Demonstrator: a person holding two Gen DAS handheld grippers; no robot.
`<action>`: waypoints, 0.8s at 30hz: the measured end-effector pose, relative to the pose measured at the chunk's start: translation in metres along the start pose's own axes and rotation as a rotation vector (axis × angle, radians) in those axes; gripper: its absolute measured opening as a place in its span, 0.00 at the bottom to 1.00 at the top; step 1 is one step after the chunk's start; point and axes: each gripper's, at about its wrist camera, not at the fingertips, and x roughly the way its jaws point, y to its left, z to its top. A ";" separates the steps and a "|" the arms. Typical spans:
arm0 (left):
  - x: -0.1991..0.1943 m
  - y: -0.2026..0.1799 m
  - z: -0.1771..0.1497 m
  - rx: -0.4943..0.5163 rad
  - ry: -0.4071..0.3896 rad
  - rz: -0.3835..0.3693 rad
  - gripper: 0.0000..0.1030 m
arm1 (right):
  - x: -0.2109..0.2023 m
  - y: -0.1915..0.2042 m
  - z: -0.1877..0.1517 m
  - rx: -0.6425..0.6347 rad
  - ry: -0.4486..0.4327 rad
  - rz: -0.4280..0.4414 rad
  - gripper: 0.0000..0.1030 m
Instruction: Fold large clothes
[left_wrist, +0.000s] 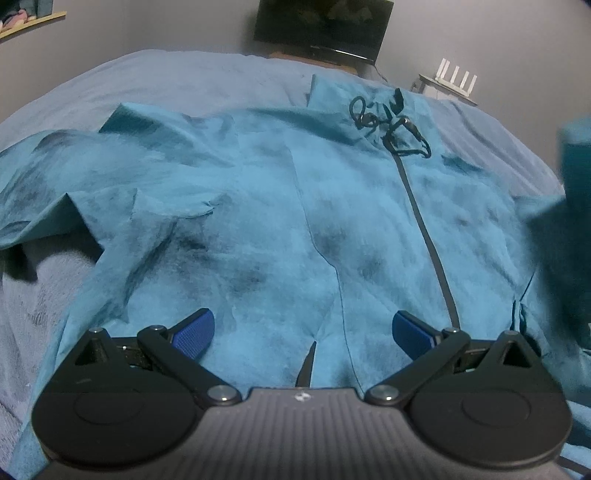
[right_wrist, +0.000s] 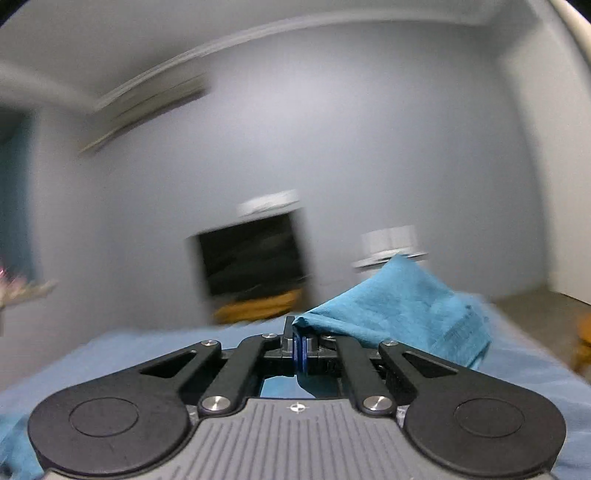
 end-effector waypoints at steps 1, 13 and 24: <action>-0.001 0.001 0.000 -0.003 -0.003 -0.002 1.00 | 0.008 0.024 -0.007 -0.034 0.032 0.044 0.03; -0.008 -0.002 -0.001 0.004 -0.040 -0.035 1.00 | 0.018 0.084 -0.120 0.020 0.513 0.145 0.68; 0.015 -0.150 0.018 0.352 -0.040 -0.135 0.98 | -0.012 -0.023 -0.146 0.377 0.417 -0.161 0.75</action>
